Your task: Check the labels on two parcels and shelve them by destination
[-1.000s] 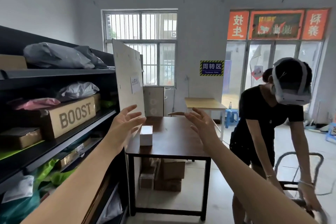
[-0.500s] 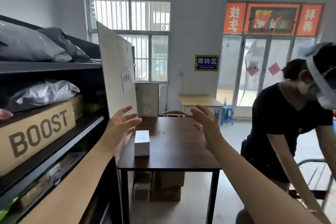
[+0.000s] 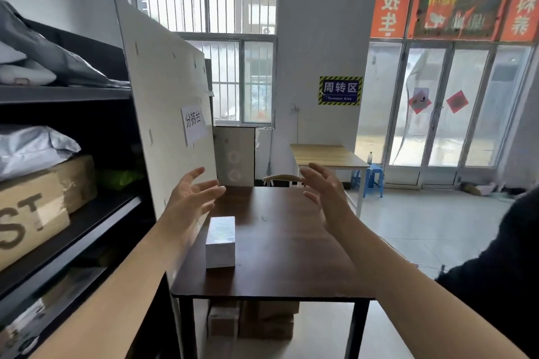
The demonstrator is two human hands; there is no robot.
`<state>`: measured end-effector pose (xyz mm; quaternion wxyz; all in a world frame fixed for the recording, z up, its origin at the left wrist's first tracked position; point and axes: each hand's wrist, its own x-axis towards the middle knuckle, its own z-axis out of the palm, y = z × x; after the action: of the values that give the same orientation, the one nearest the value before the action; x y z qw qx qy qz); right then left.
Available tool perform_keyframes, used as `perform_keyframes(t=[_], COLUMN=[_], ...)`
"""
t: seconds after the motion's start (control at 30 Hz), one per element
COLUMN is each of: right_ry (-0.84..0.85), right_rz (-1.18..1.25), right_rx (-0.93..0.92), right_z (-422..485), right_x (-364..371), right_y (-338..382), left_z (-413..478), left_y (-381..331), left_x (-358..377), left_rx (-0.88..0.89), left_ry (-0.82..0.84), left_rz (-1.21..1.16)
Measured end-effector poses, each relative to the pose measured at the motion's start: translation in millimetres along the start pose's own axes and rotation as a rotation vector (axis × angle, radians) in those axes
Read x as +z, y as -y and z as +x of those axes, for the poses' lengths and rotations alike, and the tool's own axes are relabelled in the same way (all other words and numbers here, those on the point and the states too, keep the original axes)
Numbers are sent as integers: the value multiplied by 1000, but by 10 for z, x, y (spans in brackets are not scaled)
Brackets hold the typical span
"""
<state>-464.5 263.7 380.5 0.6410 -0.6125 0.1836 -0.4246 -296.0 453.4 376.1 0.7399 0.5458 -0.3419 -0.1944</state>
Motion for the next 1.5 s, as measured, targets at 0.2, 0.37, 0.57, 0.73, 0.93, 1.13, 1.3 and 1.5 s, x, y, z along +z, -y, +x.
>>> perform_keyframes(t=[0.2, 0.37, 0.57, 0.73, 0.93, 1.13, 1.3, 1.5], right_ry=[48, 48, 2, -49, -102, -140, -128, -55], right_rz=[4, 4, 10, 24, 15, 3, 2, -32], right_rx=[-12, 5, 33, 33, 59, 123, 184, 307], right_z=[726, 1167, 1810, 2456, 3051, 3432, 3838, 4389], right_x=[-19, 20, 111, 315, 569, 617, 524, 434], right_y=[-196, -446, -776, -1003, -1316, -1719, -2220, -2980], left_z=[628, 1059, 1865, 2615, 3403, 3835, 4070, 4313], left_y=[123, 387, 768, 866, 1113, 1615, 2231, 2963], left_x=[11, 10, -125, -312, -607, -672, -701, -631], left_rx=[3, -31, -52, -17, -42, -119, -210, -289], left_ry=[-26, -22, 16, 94, 93, 89, 93, -12], left_rz=[15, 37, 89, 230, 249, 239, 305, 331])
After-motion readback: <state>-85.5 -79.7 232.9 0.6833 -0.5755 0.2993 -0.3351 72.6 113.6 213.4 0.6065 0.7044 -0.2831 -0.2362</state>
